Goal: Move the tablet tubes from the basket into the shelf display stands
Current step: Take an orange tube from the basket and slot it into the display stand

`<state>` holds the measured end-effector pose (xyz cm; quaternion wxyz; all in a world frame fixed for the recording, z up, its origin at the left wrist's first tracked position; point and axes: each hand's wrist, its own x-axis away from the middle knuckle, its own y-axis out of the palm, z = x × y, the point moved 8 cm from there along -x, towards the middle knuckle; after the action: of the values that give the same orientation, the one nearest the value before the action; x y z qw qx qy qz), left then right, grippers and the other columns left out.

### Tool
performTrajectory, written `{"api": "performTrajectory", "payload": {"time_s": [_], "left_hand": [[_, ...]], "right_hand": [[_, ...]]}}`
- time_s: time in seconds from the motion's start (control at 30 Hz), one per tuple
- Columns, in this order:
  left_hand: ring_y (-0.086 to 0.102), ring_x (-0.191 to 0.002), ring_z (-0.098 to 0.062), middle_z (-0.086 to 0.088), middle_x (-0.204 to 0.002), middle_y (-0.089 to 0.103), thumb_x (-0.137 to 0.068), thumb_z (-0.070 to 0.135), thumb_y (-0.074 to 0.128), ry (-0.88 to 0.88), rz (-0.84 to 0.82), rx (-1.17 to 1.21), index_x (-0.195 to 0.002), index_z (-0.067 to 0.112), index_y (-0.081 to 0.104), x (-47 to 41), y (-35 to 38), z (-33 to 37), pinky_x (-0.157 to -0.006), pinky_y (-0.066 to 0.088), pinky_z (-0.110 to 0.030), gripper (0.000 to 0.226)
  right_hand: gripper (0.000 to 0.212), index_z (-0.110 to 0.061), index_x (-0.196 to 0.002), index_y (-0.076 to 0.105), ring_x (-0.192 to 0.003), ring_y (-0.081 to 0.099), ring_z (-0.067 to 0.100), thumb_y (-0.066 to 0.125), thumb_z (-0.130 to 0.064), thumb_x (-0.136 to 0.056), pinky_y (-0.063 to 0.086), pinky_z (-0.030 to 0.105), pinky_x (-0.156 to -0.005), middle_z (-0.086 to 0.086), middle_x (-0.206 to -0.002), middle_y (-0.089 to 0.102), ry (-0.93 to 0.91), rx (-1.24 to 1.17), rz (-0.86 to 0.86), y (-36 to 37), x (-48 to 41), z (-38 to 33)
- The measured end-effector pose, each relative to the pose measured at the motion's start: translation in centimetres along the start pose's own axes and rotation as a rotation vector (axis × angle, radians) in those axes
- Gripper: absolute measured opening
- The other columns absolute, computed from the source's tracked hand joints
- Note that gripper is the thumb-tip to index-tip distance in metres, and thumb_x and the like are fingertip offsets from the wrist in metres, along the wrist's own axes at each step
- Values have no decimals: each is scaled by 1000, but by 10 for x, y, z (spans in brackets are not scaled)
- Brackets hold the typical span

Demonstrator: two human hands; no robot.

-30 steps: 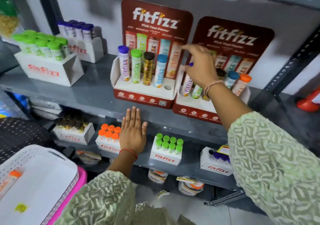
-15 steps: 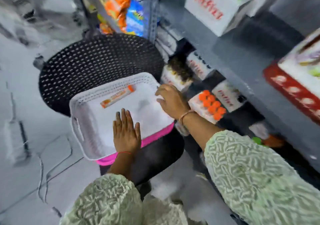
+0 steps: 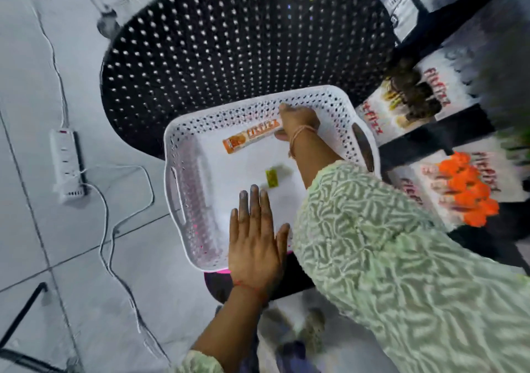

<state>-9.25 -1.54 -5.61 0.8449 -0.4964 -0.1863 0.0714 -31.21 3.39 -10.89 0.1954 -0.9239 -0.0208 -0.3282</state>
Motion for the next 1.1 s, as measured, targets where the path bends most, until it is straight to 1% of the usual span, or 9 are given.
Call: {"api": "performTrajectory", "payload": {"time_s": [0.1, 0.23, 0.33, 0.4, 0.6, 0.73, 0.83, 0.97, 1.1], "left_hand": [[11, -135, -33, -17, -148, 28, -93, 43, 4, 54, 22, -117, -139, 1, 25, 1, -3, 5, -112, 20, -46, 65], [-1, -139, -28, -11, -151, 10, -89, 46, 8, 68, -10, -56, -141, 6, 13, 4, 1, 1, -115, 2, -36, 67], [10, -138, -32, -20, -149, 24, -88, 54, -4, 101, -4, -41, -138, 0, 23, 6, -7, 18, -114, 15, -46, 79], [24, -135, -42, -26, -143, 35, -91, 50, 3, 158, -32, -3, -134, -5, 32, 4, -10, 53, -109, 25, -54, 76], [30, -133, -44, -28, -142, 35, -89, 35, 22, 606, 23, 74, -133, -6, 33, 30, -24, 257, -110, 26, -52, 62], [35, -129, -46, -28, -138, 41, -89, 26, 41, 883, 61, 142, -131, -6, 38, 88, -23, 367, -111, 22, -48, 53], [34, -130, -45, -27, -138, 42, -88, 21, 45, 1040, 24, 166, -130, -6, 40, 125, -10, 413, -109, 24, -55, 50], [13, -142, -28, -17, -151, 24, -97, 28, 34, 1104, -45, 57, -140, 2, 22, 136, 17, 437, -117, 2, -35, 51], [7, -143, -24, -13, -154, 19, -97, 33, 19, 1087, -39, 0, -141, 5, 18, 134, 27, 439, -117, -3, -33, 52]], "right_hand": [[36, 7, -109, 59, -79, 61, 25, 62, -19, -85, 57, 48, -85, 17, -95, 62, 36, -185, 35, -14, 11, 12], [22, 6, -90, 60, -69, 63, 29, 68, -13, -81, 60, 41, -67, 21, -88, 63, -44, -388, 168, -78, 59, 12], [14, -12, -71, 58, -57, 63, 16, 66, -8, -82, 60, 27, -51, 10, -73, 63, -217, -452, 239, -158, 110, -4], [18, -19, -69, 58, -56, 63, 14, 67, -9, -80, 60, 31, -52, 8, -69, 63, -320, -453, 324, -222, 152, -14], [25, -28, -71, 59, -69, 64, 22, 70, -6, -74, 56, 39, -64, 7, -73, 61, -474, -172, 542, -406, 302, -39], [17, -20, -64, 64, -42, 55, 5, 72, -8, -72, 49, 21, -44, 4, -57, 59, -501, 82, 610, -489, 389, -61], [28, -7, -64, 68, -40, 52, 1, 77, -34, -67, 38, 16, -45, 5, -45, 62, -473, 315, 916, -554, 437, -72], [63, 2, -82, 68, -73, 59, 28, 74, -56, -59, 34, 29, -61, 25, -85, 69, -371, 487, 1155, -606, 450, -70], [42, -7, -91, 70, -88, 64, 28, 75, -39, -65, 40, 28, -65, 15, -101, 72, -253, 517, 1127, -634, 428, -51]]}}
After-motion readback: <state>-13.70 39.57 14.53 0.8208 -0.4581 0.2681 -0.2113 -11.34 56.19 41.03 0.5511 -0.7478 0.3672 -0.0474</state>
